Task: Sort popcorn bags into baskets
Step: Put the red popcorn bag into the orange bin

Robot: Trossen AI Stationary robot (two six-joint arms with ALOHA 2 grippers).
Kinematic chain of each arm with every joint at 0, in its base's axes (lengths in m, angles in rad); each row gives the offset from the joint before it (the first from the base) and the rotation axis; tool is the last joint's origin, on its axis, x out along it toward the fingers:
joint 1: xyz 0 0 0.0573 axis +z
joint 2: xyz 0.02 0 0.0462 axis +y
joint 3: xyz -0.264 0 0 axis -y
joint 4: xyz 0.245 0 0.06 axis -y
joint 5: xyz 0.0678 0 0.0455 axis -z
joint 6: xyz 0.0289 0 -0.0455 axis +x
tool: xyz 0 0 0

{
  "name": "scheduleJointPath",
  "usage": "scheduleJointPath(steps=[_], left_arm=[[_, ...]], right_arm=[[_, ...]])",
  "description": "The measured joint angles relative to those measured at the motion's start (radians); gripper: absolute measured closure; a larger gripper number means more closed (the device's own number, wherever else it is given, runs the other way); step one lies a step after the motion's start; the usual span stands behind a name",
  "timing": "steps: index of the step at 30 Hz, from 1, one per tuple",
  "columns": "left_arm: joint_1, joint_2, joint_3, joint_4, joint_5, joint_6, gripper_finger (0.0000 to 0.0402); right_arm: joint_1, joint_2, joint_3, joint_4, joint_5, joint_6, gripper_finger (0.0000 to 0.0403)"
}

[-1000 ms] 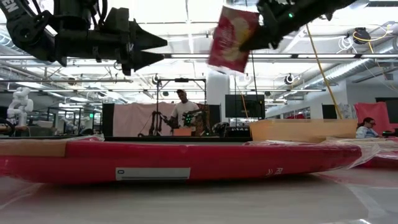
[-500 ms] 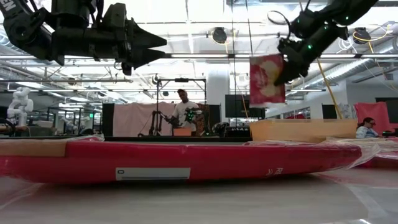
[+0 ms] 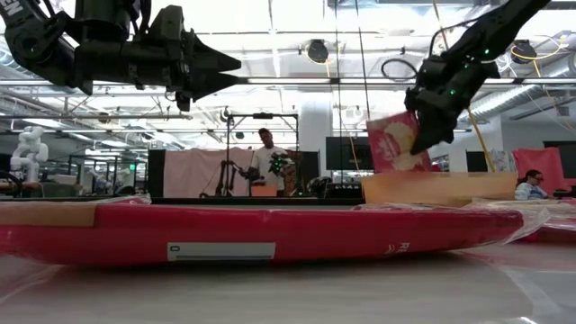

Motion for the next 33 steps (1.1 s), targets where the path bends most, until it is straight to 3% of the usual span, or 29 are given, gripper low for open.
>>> scheduleJointPath(steps=[17,23,33], left_arm=[[-0.001,0.000,0.000,-0.006,0.000,0.011,0.0211],[-0.001,0.000,0.000,-0.006,0.000,0.012,0.0210],[-0.001,0.000,0.000,-0.005,0.001,0.032,0.0210]], right_arm=[[-0.006,0.118,0.000,-0.065,-0.003,-0.049,0.0387],[-0.005,0.136,0.000,0.021,0.019,-0.051,0.0347],[0.002,0.136,0.000,0.131,0.237,-0.017,0.0259]])
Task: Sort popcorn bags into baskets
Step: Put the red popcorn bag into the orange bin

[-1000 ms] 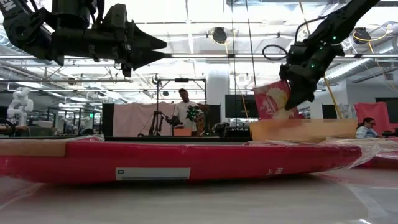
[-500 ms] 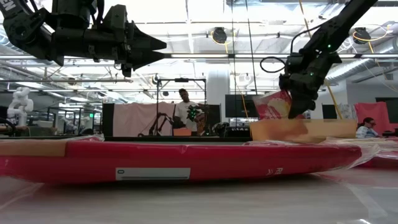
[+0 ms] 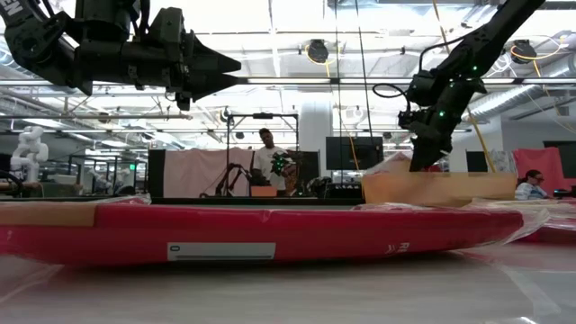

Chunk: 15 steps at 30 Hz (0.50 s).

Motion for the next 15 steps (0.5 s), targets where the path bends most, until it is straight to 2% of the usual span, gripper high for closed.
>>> scheduleJointPath(steps=[4,10,15], left_arm=[[0.000,0.000,0.000,0.000,0.000,0.001,0.0210],[0.000,0.000,0.000,0.000,0.000,0.007,0.0210],[0.000,0.000,0.000,-0.009,0.000,0.017,0.0210]], right_arm=[[0.000,0.000,0.000,0.083,0.081,0.026,0.0243],[0.030,0.000,0.000,0.116,0.083,0.073,0.0240],[0.098,0.000,-0.014,0.136,0.081,0.103,0.0258]])
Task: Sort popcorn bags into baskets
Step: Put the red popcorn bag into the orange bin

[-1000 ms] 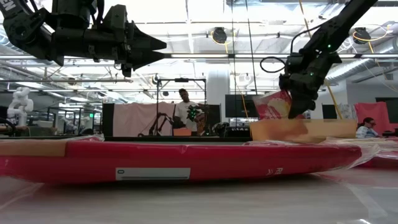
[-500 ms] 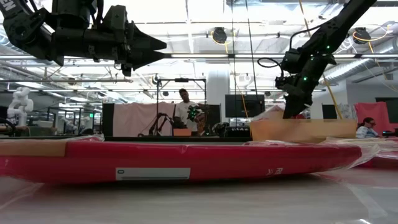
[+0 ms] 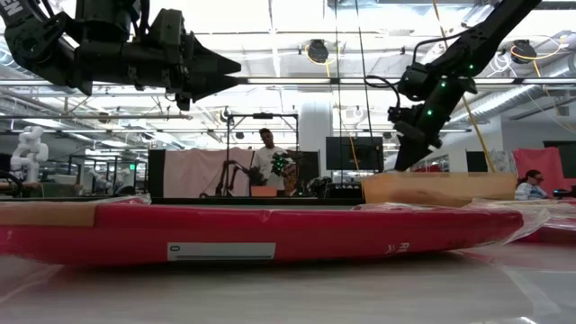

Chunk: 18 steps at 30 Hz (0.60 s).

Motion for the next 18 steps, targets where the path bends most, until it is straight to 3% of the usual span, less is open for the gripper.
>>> scheduleJointPath(steps=[7,18], left_arm=[[0.000,0.000,0.000,-0.014,0.000,0.008,0.0210],[0.000,0.000,0.000,-0.038,0.000,-0.087,0.0211]], right_arm=[[0.080,0.000,-0.098,0.146,0.079,0.058,0.0306],[0.099,0.000,-0.333,0.538,0.080,0.129,0.0357]])
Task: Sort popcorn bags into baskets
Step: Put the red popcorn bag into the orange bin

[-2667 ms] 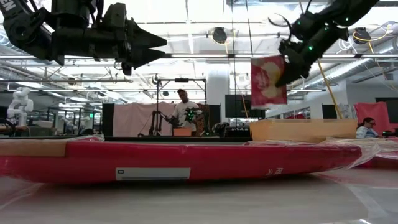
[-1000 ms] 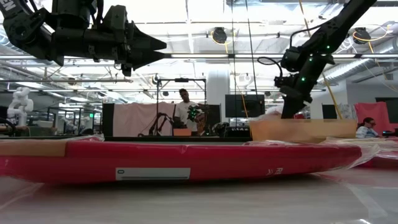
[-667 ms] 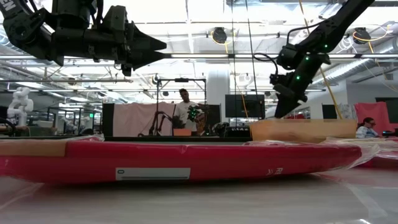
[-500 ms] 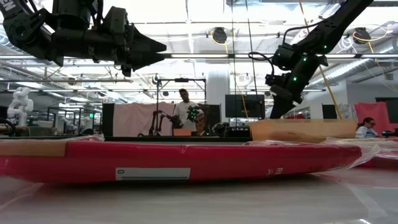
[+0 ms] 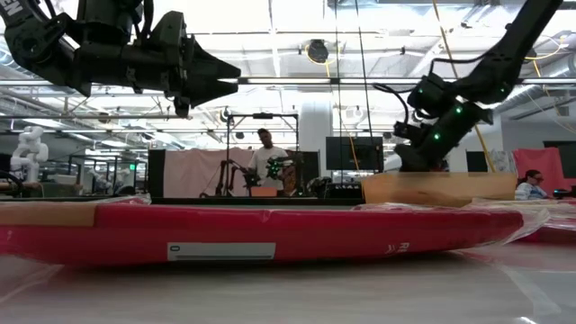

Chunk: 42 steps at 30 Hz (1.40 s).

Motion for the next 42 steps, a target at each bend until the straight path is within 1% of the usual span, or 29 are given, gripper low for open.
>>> scheduleJointPath(steps=[8,10,13,18,19,21,24,26,27,29,30,34,37,39,41,42], left_arm=[[-0.022,0.000,0.000,-0.001,-0.006,-0.004,0.0211],[-0.030,-0.001,0.000,-0.018,-0.059,-0.005,0.0211],[-0.049,-0.001,0.000,-0.098,-0.165,-0.008,0.0211],[-0.097,-0.001,0.000,-0.220,-0.236,-0.012,0.0211],[-0.106,-0.001,0.006,-0.266,-0.257,-0.017,0.0211],[-0.120,-0.001,0.046,-0.439,-0.293,-0.063,0.0211],[-0.125,-0.006,0.160,-0.803,-0.311,-0.163,0.0211],[-0.125,0.001,0.237,-1.021,-0.315,-0.231,0.0211],[-0.128,0.005,0.267,-1.105,-0.313,-0.252,0.0211],[-0.138,0.005,0.305,-1.218,-0.292,-0.264,0.0211],[-0.145,0.005,0.318,-1.245,-0.269,-0.262,0.0211],[-0.162,0.005,0.323,-1.288,-0.107,-0.237,0.0211],[-0.164,0.005,0.323,-1.298,0.014,-0.322,0.0208],[-0.165,0.005,0.323,-1.320,0.091,-0.340,0.0201],[-0.170,0.005,0.323,-1.362,0.136,-0.323,0.0190],[-0.173,0.005,0.323,-1.396,0.140,-0.310,0.0183]], right_arm=[[0.001,0.007,-0.037,0.015,-0.004,0.039,0.0363],[0.001,0.007,-0.038,0.024,-0.004,0.044,0.0363],[0.007,-0.021,-0.039,0.048,-0.004,0.084,0.0363],[0.071,-0.130,-0.039,0.070,-0.004,0.132,0.0363],[0.094,-0.156,-0.039,0.071,-0.005,0.138,0.0363],[0.145,-0.201,-0.039,0.072,-0.033,0.139,0.0362],[0.254,-0.231,-0.039,0.097,-0.079,0.142,0.0362],[0.336,-0.232,-0.039,0.136,-0.079,0.145,0.0362],[0.374,-0.226,-0.039,0.168,-0.078,0.143,0.0362],[0.450,-0.210,-0.039,0.228,-0.077,0.129,0.0362],[0.483,-0.200,-0.039,0.251,-0.077,0.123,0.0362],[0.602,-0.165,-0.039,0.324,-0.078,0.092,0.0362],[0.670,-0.141,-0.039,0.337,-0.077,0.061,0.0362],[0.706,-0.124,-0.039,0.330,-0.076,0.047,0.0362],[0.735,-0.100,-0.039,0.341,-0.075,0.033,0.0362],[0.746,-0.089,-0.039,0.345,-0.076,0.023,0.0362]])
